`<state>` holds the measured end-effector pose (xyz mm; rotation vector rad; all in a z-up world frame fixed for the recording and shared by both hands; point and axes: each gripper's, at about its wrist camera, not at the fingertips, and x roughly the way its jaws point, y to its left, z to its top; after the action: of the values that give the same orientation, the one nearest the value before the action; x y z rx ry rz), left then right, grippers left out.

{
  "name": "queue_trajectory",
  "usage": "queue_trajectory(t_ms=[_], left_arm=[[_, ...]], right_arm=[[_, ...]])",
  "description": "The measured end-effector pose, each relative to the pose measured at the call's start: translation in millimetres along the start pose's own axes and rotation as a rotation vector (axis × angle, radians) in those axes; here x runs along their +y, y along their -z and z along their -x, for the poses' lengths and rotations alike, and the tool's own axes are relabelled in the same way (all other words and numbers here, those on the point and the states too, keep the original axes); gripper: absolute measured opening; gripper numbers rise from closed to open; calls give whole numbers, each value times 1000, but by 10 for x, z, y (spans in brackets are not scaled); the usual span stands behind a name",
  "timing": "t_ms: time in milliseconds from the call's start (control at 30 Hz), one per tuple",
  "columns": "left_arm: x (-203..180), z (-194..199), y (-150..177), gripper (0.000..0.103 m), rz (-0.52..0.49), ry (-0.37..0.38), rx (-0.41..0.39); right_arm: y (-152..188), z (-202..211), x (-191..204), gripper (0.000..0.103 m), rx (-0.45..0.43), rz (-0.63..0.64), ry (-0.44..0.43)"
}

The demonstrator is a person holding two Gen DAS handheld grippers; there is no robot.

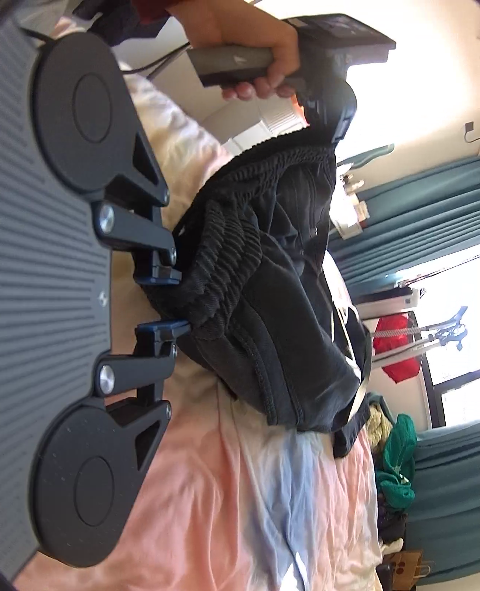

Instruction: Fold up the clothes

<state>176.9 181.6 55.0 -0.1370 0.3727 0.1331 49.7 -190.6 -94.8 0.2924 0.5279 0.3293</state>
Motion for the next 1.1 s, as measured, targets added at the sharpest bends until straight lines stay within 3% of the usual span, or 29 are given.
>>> queue_trajectory(t_ms=[167,267,400,500,667,700,767,833,900,967,1000,1100], left_arm=[[405,-209,-892,8,-49,-91,-64],[658,-472,-1158,8,-74,-183,-82],[928,-1128,-966,8,-172,-267,19],[1114,-1505,-602,9,-166,-266,104],[1301,-1725,-255,11,-175,-272,188],[1341,-1717,-233,14,-167,-264,208],[1408,-1603,-244,32,-144,-266,213],[1476,-1423,-266,73,-120,-300,198],[1496,-1227,-283,88,-139,-328,191],[1484,-1037,-287,95,-188,-342,194],[1449,-910,-290,96,-226,-348,189],[1287,-446,-319,99,-285,-342,142]], right_arm=[[-104,-404,804,22,-27,15,-183],[-134,-759,1294,22,-10,33,-309],[-30,-1250,1654,23,31,75,-399],[103,-1600,1712,23,124,106,-370],[160,-1738,1646,24,154,124,-396],[146,-1724,1643,24,159,126,-405],[118,-1697,1636,27,169,128,-422],[98,-1654,1621,32,183,127,-452],[85,-1571,1619,43,202,140,-480],[70,-1454,1626,89,217,164,-502],[54,-1342,1623,95,199,180,-508],[-54,-1036,1598,93,159,237,-495]])
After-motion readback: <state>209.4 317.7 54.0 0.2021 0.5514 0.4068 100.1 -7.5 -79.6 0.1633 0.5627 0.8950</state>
